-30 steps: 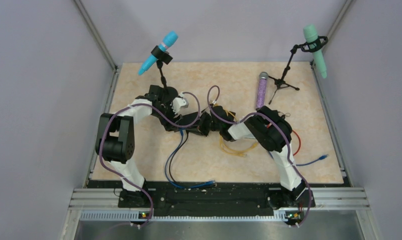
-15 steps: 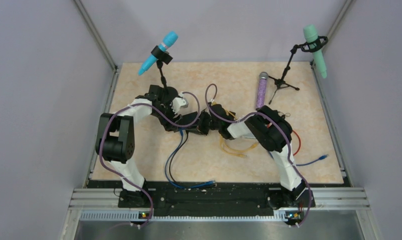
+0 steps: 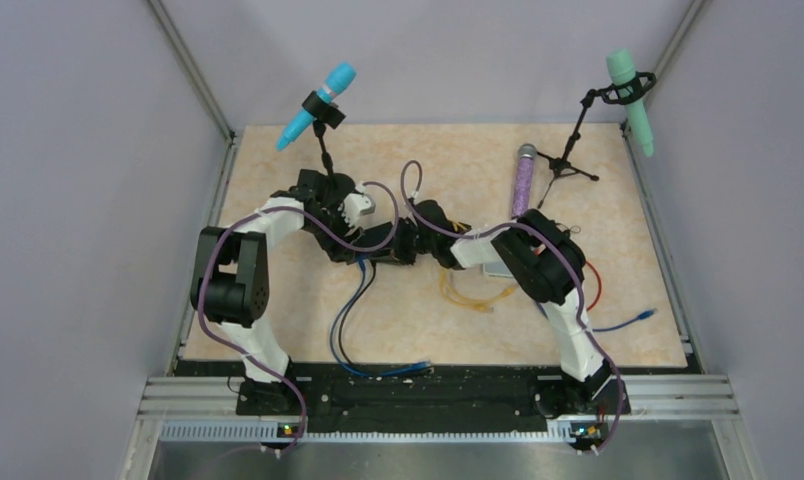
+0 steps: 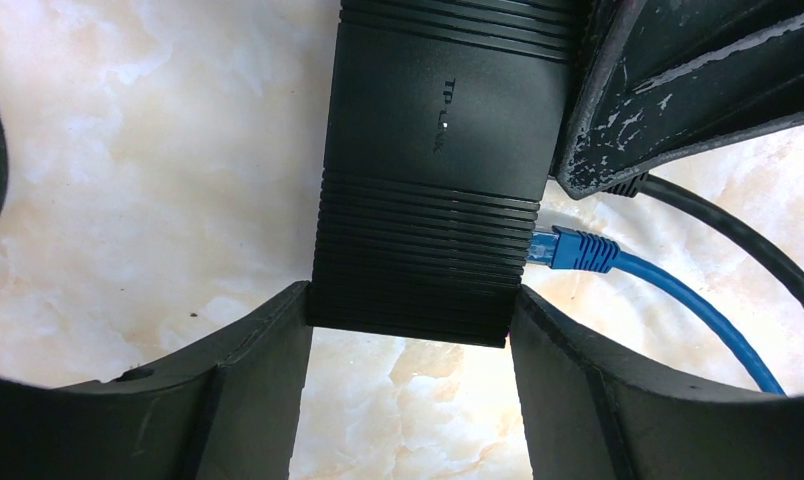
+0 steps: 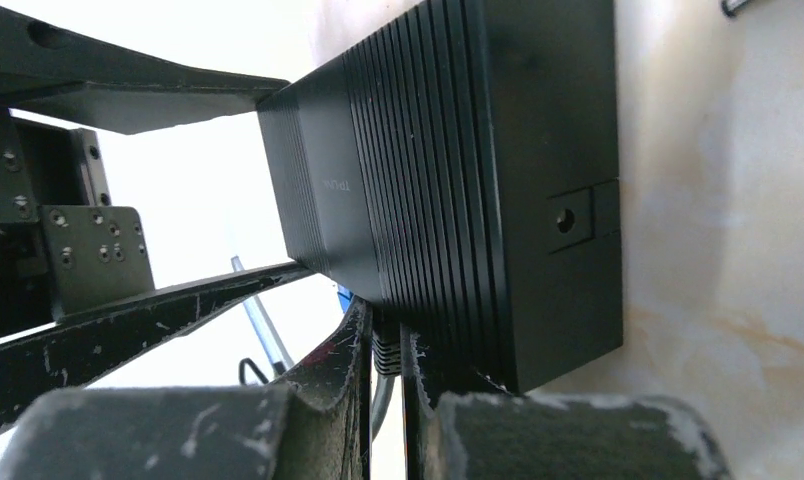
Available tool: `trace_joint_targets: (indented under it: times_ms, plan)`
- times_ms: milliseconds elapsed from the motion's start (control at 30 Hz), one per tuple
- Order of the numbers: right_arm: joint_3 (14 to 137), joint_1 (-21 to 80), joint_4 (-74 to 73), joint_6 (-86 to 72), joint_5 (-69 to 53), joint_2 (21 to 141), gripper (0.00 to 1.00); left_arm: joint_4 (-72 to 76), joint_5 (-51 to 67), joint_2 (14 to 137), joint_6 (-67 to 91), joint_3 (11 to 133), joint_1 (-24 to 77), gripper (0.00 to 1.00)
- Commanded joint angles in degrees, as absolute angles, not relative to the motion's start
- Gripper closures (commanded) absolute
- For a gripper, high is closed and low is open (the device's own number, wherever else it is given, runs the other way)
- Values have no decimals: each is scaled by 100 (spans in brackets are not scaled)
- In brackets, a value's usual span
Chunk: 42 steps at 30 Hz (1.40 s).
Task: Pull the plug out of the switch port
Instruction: Pull the connector from the switch port.
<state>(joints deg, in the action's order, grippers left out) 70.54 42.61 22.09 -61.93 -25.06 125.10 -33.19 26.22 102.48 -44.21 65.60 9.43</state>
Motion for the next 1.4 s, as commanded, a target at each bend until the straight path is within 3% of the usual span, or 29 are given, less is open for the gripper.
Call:
trace_joint_targets:
  times_ms: [0,67,233,433,633,767,933,1133,1300,1367]
  plan:
    - [6514,4451,3643,-6750,-2922,12187,100,-4109,3081,10434,-4067,6256,1136,100]
    - [6346,4467,4303,-7123,-2976,12234,100,-4105,3069,10430,-4023,6258,1134,100]
    - [7066,4523,2194,-6083,-2557,12101,100,-4106,3059,10419,-4009,6236,1129,100]
    - [7272,4544,2381,-6168,-3476,12330,100,-4050,2990,10429,-3920,6261,1125,100]
    - [7208,4591,2018,-5643,-3508,12094,100,-4029,2924,10428,-3867,6249,1109,100]
    - [7004,4601,2357,-5794,-3471,12057,100,-4010,2902,10444,-3812,6266,1099,100]
    - [6744,4563,3953,-6818,-3999,12346,100,-4001,2898,10428,-3788,6249,1074,100]
    - [7360,4706,1367,-5198,-2850,11884,100,-3977,2870,10399,-3746,6221,974,100]
    - [7081,4527,2461,-6174,-3150,12168,99,-4089,3339,10328,-4092,6167,1007,100]
    - [6976,4452,3068,-6695,-3261,12367,89,-4169,3543,10311,-4282,6113,1027,100]
